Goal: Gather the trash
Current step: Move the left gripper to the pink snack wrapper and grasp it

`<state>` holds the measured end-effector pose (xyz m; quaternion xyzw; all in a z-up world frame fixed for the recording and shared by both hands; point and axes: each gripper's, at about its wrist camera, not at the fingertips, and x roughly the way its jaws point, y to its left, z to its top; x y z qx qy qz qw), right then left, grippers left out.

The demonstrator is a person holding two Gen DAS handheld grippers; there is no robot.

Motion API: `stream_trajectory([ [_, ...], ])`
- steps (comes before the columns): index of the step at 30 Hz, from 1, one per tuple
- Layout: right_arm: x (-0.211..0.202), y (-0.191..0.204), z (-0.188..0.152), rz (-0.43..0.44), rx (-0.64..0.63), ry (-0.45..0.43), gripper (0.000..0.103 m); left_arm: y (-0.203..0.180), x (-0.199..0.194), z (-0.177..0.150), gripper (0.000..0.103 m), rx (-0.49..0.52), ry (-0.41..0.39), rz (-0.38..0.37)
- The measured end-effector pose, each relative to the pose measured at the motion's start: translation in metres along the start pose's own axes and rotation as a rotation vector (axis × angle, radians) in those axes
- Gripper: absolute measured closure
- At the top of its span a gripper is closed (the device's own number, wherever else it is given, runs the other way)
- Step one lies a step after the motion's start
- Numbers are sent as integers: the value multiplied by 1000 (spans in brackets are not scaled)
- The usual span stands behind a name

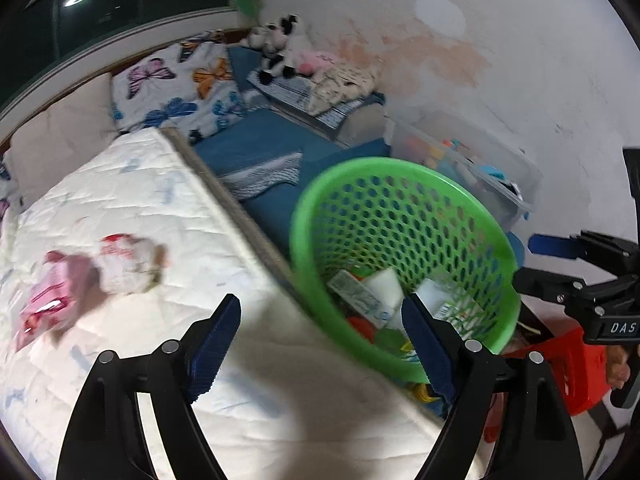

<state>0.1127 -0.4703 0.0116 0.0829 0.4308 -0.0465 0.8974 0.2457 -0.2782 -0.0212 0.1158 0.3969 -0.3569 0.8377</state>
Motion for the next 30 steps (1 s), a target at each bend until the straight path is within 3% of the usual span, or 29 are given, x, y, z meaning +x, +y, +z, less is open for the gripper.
stream_trajectory([
  [12,16,52,17,69,-77,1,30,110,-47,-14,23,-149,-82,227],
  [18,29,85,26,105,-131,8,30,169,-62,-29,23,-178,-74,325],
  [23,48,116,35,138,-173,20,30,199,-57,-37,23,-179,-37,313],
  [30,80,154,52,177,-223,48,30,204,-39,-43,23,-76,-2,308],
])
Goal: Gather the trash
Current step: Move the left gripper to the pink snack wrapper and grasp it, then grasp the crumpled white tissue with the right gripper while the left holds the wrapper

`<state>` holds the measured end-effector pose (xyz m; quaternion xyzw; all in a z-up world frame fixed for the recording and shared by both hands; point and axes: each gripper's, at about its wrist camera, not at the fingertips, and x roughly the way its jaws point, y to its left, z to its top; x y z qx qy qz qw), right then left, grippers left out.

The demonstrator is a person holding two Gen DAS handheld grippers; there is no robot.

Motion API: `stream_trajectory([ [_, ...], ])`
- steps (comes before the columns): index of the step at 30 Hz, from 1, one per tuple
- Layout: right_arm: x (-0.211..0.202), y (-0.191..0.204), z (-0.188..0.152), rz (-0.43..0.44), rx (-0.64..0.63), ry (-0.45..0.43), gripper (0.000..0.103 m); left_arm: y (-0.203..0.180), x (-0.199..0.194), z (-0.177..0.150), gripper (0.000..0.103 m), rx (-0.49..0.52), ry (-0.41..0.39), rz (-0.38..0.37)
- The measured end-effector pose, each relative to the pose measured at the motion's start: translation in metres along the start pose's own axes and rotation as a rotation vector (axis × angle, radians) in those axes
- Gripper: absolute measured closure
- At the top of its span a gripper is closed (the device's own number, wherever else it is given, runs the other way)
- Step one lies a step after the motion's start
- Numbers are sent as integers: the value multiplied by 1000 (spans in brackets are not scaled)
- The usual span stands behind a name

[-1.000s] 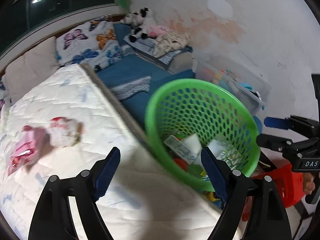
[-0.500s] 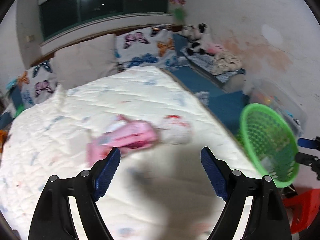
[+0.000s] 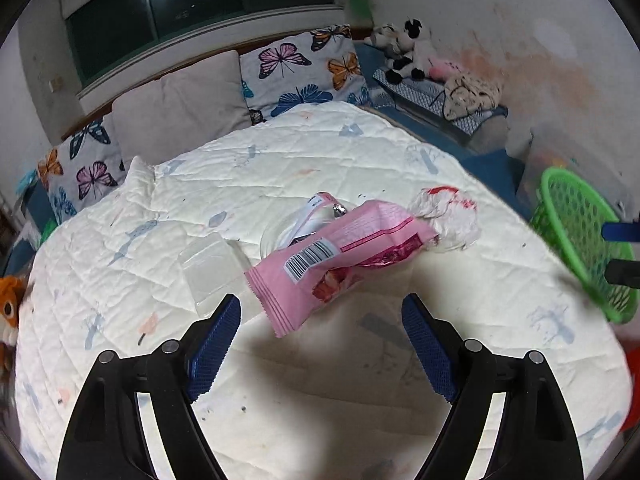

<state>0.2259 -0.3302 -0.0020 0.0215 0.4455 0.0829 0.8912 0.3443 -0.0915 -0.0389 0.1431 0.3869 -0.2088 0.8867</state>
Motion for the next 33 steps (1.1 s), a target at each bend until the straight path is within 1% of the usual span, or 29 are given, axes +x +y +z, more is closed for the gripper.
stream_trajectory([
  [8,35,22,21,42,-37,29,30,8,17,3,24,66,7,7],
  [10,44,24,26,56,-35,34,30,8,21,2,27,86,10,0],
  [12,52,26,32,65,-39,37,30,6,24,1,34,111,12,4],
  [13,55,28,34,69,-39,39,30,5,25,0,40,115,13,-4],
  [16,63,32,38,78,-48,41,30,6,25,-1,50,112,7,-23],
  [18,67,35,43,81,-53,38,30,7,22,-1,53,112,-7,-36],
  [20,70,37,46,85,-52,33,30,6,18,-2,61,118,-16,-48],
  [22,74,38,50,91,-46,27,30,6,15,-2,72,120,-14,-61],
  [26,82,40,56,98,-38,16,30,9,7,-3,81,103,-26,-79],
  [28,85,43,59,94,-41,7,30,12,1,-4,88,85,-36,-98],
  [33,101,46,68,77,-12,-1,31,16,-10,-5,92,53,-51,-116],
])
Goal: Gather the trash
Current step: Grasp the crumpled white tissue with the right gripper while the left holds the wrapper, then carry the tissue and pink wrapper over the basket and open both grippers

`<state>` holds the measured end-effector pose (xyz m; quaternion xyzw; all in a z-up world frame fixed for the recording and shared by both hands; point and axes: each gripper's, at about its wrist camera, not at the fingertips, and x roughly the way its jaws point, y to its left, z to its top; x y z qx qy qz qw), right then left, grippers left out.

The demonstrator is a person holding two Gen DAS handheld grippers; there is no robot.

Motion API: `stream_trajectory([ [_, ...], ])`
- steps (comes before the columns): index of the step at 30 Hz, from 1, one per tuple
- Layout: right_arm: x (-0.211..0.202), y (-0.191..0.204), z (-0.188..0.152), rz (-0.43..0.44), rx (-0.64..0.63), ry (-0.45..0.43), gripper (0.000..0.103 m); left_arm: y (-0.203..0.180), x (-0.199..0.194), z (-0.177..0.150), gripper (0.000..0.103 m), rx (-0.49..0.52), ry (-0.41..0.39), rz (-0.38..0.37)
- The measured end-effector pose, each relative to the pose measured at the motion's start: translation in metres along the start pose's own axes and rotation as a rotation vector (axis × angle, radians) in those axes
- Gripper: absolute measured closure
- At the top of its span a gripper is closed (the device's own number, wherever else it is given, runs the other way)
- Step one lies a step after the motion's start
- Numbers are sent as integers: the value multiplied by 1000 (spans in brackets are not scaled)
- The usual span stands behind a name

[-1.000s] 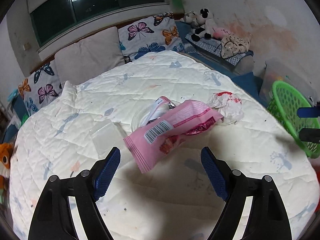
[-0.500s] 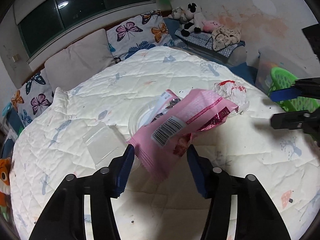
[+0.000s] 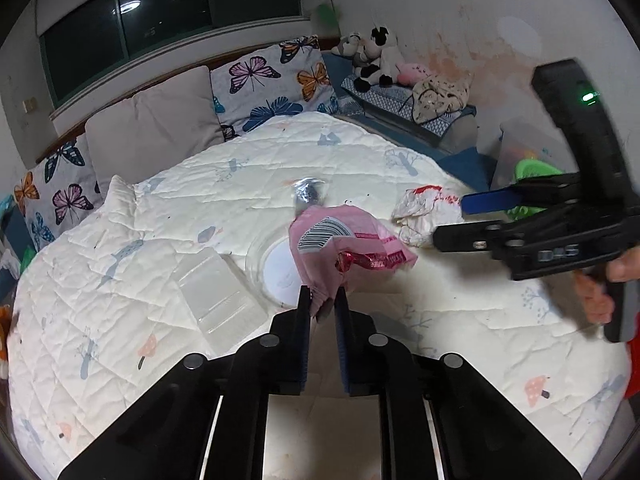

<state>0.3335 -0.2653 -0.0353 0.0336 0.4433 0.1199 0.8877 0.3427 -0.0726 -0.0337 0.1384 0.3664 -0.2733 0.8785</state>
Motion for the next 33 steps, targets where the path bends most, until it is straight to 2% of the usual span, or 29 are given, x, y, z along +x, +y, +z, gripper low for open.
stream_trajectory([
  [3,9,2,3,-61,-13,0,36,3,-6,-3,92,-24,-8,-18],
  [6,10,-1,3,-93,-16,-2,48,4,-10,-7,93,-39,-10,-23],
  [7,9,-2,2,-100,-13,-5,54,4,-10,-8,93,-45,-9,-25],
  [17,-28,-8,-15,-72,12,-34,56,-2,-30,-13,93,-102,-29,-58],
  [33,-106,-19,-63,-102,55,-66,56,-64,-76,-10,93,-59,-69,-111],
])
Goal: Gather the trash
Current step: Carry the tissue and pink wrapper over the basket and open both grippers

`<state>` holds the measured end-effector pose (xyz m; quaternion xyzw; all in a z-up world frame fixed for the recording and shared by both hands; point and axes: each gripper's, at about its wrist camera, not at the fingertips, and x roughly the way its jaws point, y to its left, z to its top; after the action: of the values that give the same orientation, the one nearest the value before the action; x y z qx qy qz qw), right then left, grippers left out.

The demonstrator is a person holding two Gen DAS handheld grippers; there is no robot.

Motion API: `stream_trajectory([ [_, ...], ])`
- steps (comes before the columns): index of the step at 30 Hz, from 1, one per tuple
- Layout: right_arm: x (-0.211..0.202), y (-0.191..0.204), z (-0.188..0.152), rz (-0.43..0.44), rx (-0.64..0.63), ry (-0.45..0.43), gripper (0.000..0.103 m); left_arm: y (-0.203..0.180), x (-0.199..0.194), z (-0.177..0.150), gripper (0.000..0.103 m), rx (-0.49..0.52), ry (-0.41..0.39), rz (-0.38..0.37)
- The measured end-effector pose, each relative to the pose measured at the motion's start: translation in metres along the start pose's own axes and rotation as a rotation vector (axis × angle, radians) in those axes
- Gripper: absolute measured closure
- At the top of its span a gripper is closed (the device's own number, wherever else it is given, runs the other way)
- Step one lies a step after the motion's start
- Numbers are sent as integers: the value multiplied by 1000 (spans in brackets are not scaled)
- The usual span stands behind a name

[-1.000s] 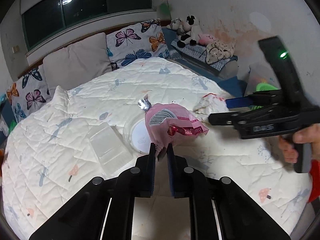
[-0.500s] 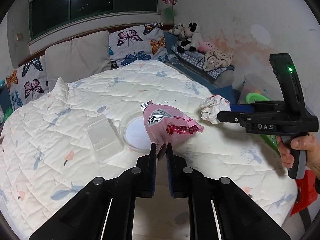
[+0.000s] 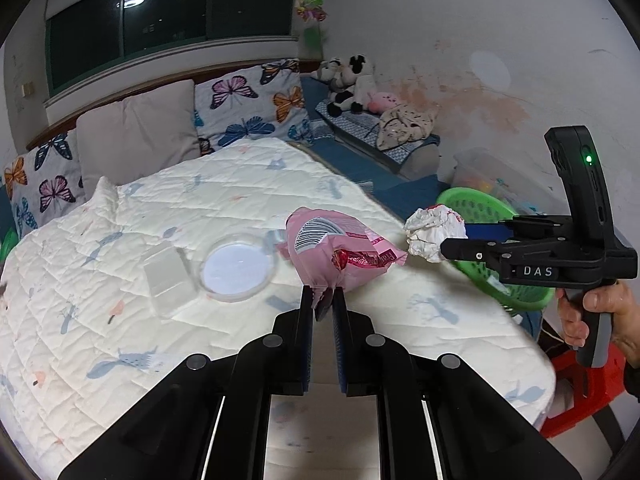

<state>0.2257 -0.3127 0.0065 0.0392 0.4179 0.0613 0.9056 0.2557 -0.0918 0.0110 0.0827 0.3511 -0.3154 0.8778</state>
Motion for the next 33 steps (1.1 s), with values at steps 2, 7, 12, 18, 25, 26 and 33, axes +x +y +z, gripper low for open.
stream_trajectory([
  [2,-7,-6,-6,-10,7,3,56,-9,-1,1,93,8,-1,-7],
  [7,-26,-28,-19,-37,38,-2,56,-37,2,5,93,33,1,-37],
  [12,-42,-49,-31,-69,68,-6,56,-62,7,9,93,55,3,-65],
  [18,-57,-81,-50,-125,113,-6,56,-93,19,16,93,78,16,-99],
  [25,-70,-119,-69,-171,193,-1,53,-130,37,24,93,116,32,-138],
  [26,-72,-124,-71,-175,203,-2,52,-135,40,25,93,120,35,-145],
  [33,-83,-145,-81,-182,245,-14,47,-167,65,29,93,144,69,-172],
])
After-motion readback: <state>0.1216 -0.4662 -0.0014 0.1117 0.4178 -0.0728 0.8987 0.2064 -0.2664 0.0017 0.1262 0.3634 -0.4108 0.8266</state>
